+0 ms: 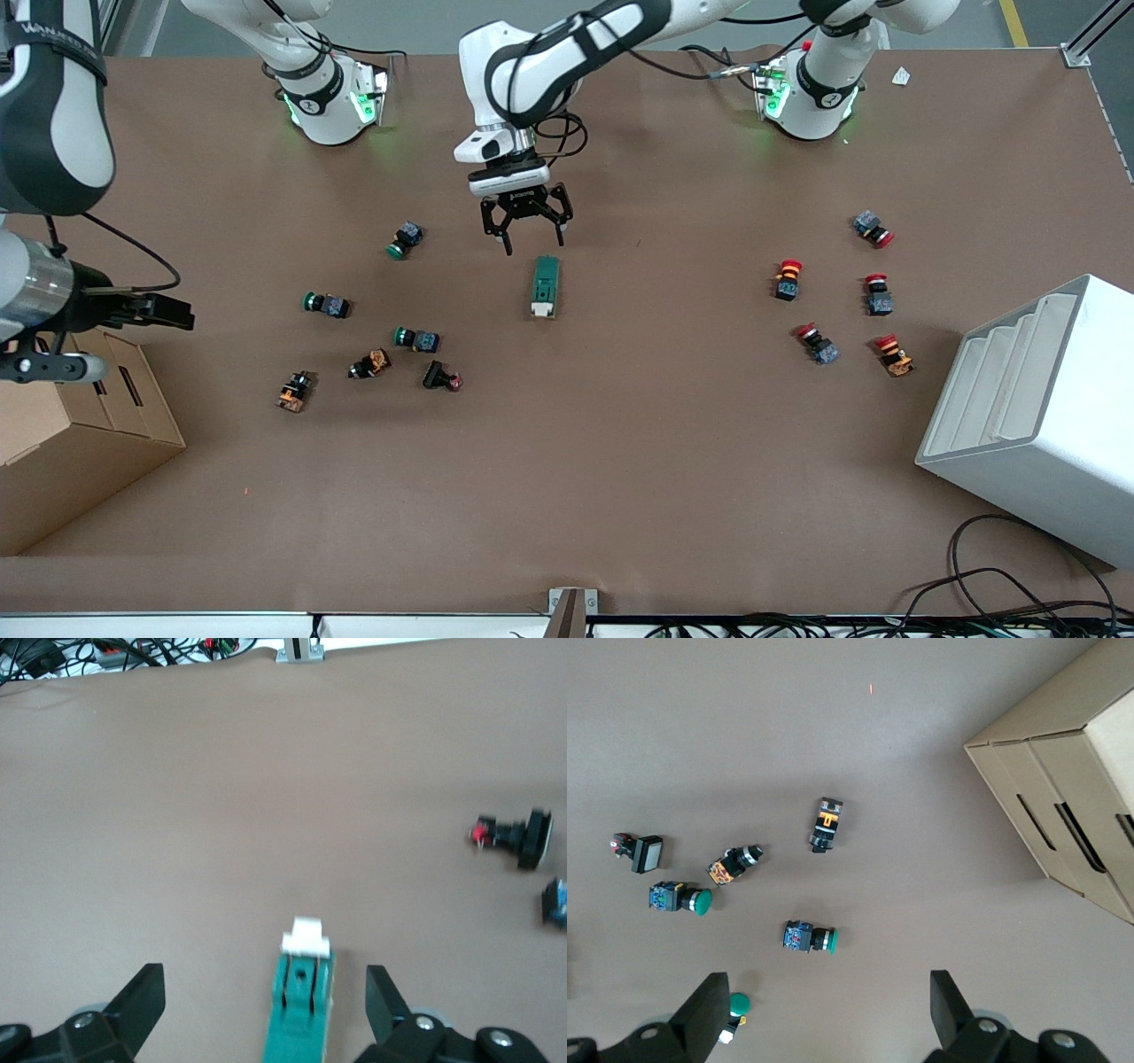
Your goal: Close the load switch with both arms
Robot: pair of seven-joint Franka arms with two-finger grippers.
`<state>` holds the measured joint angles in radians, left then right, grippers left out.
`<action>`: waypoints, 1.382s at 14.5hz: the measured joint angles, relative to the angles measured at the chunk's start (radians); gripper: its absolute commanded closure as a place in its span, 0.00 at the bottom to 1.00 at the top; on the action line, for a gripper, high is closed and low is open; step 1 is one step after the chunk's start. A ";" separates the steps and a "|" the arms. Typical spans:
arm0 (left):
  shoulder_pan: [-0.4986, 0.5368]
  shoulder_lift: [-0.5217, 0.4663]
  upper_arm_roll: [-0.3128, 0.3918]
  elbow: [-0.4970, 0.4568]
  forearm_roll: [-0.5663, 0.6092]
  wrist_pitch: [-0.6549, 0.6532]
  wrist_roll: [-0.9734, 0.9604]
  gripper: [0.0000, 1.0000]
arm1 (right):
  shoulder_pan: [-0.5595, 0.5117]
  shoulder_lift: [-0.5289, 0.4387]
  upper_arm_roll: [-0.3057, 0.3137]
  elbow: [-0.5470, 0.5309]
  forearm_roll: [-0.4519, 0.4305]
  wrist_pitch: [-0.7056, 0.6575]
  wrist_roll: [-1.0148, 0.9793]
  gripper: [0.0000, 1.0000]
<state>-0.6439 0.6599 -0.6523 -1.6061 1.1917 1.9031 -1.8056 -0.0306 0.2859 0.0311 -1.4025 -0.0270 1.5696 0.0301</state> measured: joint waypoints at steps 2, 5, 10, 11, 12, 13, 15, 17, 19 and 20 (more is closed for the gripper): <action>0.037 -0.029 -0.004 0.036 -0.062 0.003 0.090 0.00 | 0.000 0.000 0.002 0.006 0.000 -0.002 0.000 0.00; 0.072 -0.036 -0.003 0.095 -0.124 0.003 0.192 0.00 | 0.000 0.002 0.007 0.006 0.000 -0.013 0.000 0.00; 0.153 -0.072 -0.004 0.181 -0.268 -0.008 0.430 0.00 | 0.000 -0.029 0.013 0.023 0.007 -0.118 0.000 0.00; 0.174 -0.091 -0.004 0.185 -0.299 -0.020 0.481 0.00 | 0.000 -0.047 0.013 0.022 0.008 -0.138 0.000 0.00; 0.194 -0.110 -0.004 0.188 -0.327 -0.032 0.530 0.00 | 0.000 -0.068 0.014 0.017 0.008 -0.149 0.000 0.00; 0.211 -0.127 -0.004 0.192 -0.348 -0.047 0.577 0.00 | 0.000 -0.091 0.013 0.006 0.008 -0.150 0.000 0.00; 0.242 -0.151 -0.004 0.208 -0.384 -0.087 0.665 0.00 | 0.000 -0.141 0.013 -0.025 0.008 -0.150 0.000 0.00; 0.269 -0.162 -0.004 0.233 -0.415 -0.120 0.744 0.00 | 0.000 -0.191 0.013 -0.055 0.008 -0.152 0.000 0.00; 0.301 -0.164 -0.004 0.255 -0.435 -0.129 0.818 0.00 | 0.000 -0.255 0.013 -0.104 0.008 -0.153 -0.001 0.00; 0.319 -0.167 -0.004 0.262 -0.445 -0.129 0.855 0.00 | 0.000 -0.293 0.013 -0.133 0.008 -0.154 -0.001 0.00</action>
<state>-0.3247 0.4933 -0.6566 -1.3440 0.7466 1.7737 -0.9509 -0.0306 -0.0069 0.0443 -1.5356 -0.0192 1.4159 0.0294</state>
